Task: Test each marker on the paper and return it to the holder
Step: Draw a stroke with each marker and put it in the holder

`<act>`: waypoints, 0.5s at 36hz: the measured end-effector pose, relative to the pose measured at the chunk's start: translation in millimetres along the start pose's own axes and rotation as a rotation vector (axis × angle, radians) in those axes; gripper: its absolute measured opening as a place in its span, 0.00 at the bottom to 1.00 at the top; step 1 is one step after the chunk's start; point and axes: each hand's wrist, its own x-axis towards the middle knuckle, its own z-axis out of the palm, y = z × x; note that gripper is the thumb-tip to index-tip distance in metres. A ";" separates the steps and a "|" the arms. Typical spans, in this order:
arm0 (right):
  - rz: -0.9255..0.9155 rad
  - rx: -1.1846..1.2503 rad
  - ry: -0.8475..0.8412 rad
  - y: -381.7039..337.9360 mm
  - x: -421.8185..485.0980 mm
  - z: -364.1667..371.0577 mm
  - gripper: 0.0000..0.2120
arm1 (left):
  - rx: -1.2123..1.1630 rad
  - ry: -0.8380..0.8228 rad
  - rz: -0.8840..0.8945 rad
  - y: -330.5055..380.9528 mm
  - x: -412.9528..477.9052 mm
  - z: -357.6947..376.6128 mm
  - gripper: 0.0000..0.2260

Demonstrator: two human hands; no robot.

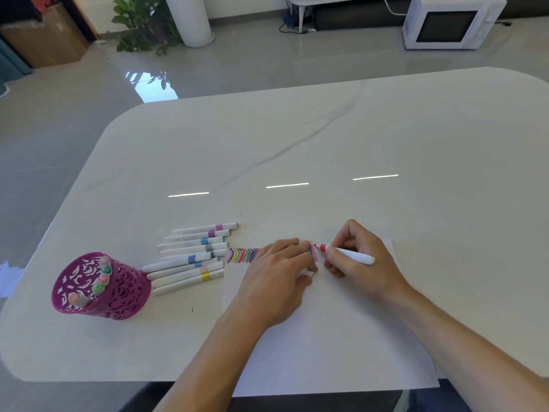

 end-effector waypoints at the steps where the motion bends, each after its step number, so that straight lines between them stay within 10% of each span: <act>1: 0.002 0.003 0.002 -0.2 0.0 0.1 0.09 | 0.000 -0.002 0.000 0.2 0.1 -0.4 0.07; 18: 0.025 0.016 -0.006 1.8 3.5 -0.7 0.11 | 0.007 0.004 -0.046 2.5 1.4 5.0 0.08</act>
